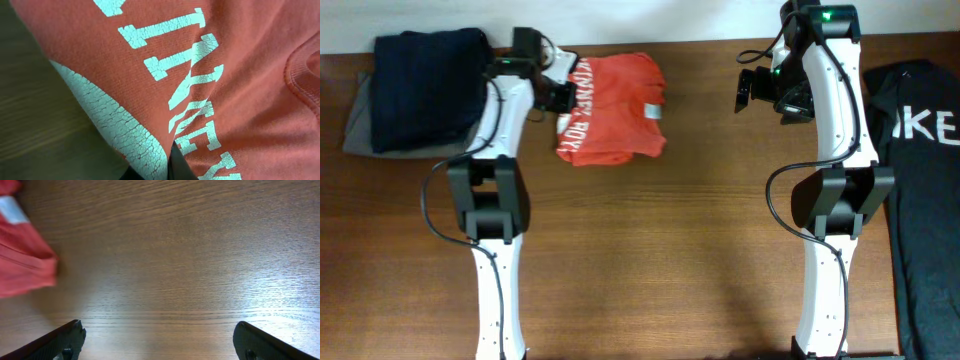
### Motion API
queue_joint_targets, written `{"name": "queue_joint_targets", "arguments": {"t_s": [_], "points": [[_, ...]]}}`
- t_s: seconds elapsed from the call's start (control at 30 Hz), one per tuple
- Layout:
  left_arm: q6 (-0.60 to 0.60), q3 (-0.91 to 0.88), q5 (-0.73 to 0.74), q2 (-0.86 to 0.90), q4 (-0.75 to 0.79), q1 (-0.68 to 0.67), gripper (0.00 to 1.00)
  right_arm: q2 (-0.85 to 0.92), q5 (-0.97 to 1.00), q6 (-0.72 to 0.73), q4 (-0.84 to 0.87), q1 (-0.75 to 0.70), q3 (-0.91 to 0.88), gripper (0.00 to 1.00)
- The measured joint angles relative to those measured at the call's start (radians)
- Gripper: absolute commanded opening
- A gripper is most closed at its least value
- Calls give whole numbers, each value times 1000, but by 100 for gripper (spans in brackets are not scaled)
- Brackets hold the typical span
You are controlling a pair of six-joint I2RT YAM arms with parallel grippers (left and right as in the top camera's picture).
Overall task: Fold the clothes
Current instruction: 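Drag the folded orange shirt leftward toward the dark clothes stack, left gripper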
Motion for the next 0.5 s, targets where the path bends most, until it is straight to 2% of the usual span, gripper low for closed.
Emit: {"name": "queue_joint_targets", "arguments": {"t_s": [0.5], "points": [[45,42,-26,6,40,169,0,0,0,0,0,0,0,99]]}}
